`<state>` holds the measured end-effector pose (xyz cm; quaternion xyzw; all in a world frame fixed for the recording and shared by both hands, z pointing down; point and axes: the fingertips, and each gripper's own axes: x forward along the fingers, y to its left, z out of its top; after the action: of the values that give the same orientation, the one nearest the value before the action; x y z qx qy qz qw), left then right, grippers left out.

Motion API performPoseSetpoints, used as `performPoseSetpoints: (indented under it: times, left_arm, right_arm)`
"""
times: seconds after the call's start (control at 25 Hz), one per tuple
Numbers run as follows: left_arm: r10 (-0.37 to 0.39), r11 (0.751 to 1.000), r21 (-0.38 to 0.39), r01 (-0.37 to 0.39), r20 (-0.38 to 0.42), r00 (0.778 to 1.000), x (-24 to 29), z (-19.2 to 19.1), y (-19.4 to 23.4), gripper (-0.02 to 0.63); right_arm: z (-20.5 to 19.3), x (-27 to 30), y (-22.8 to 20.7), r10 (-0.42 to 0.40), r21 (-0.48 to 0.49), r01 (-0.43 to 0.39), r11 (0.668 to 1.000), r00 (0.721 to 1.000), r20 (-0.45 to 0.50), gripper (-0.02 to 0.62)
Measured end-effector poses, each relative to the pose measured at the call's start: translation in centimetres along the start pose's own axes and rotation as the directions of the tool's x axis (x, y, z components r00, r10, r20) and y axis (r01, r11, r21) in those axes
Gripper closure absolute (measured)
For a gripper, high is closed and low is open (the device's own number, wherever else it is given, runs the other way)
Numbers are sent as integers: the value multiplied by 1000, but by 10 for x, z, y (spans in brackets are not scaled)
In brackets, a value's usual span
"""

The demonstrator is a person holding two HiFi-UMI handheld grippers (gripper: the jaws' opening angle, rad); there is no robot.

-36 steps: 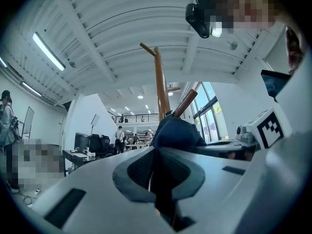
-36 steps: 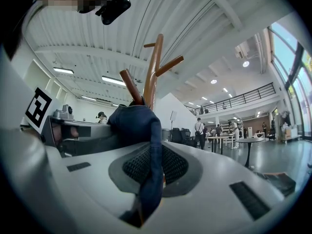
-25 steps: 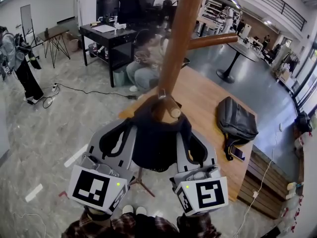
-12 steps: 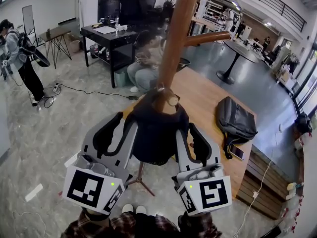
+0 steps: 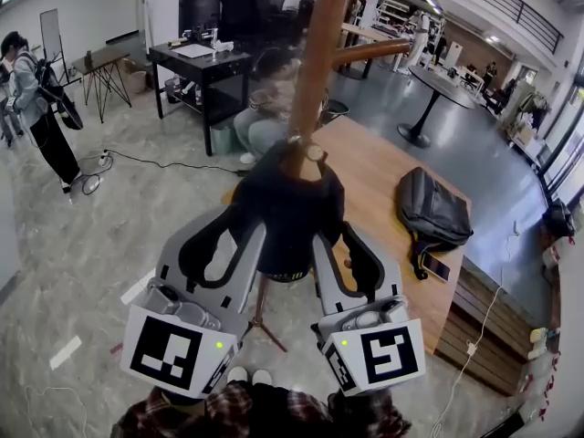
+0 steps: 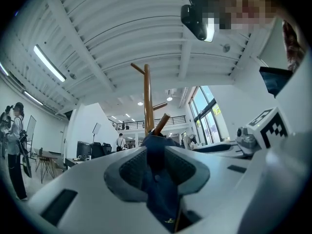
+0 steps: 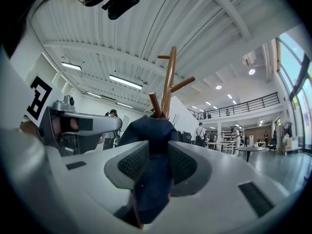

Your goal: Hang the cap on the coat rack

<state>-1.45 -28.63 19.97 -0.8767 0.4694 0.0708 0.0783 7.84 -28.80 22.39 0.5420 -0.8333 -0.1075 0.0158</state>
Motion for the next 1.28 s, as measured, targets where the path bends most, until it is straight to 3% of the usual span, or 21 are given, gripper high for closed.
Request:
performPoseSetpoints:
  times: [0.16,0.24,0.44,0.84,1.28]
  left_arm:
    - [-16,1000,3,16,-38,999,6,-13,-10,491]
    - [-13,1000,0,13,-39,999,9,-17,-11,549]
    - [-19,1000,-20,18,-55,998,9,-32,-20,595]
    - [-21,1000,-12,20,-89,996,17,-52,-22,595]
    - [-25,1000,-10,24,-82,996,20,-47,-12,595]
  right_arm:
    - [-8,1,5,-10,-3,9,1000,1000,-29,480]
    - [-10,3,6,-17,-4,17,1000,999,-37,483]
    - [-24,0,7,-35,3,35,999,998,-53,584]
    - [-41,7,6,-20,30,22,999,996,-84,584]
    - [-39,16,8,-18,32,21,999,996,-86,584]
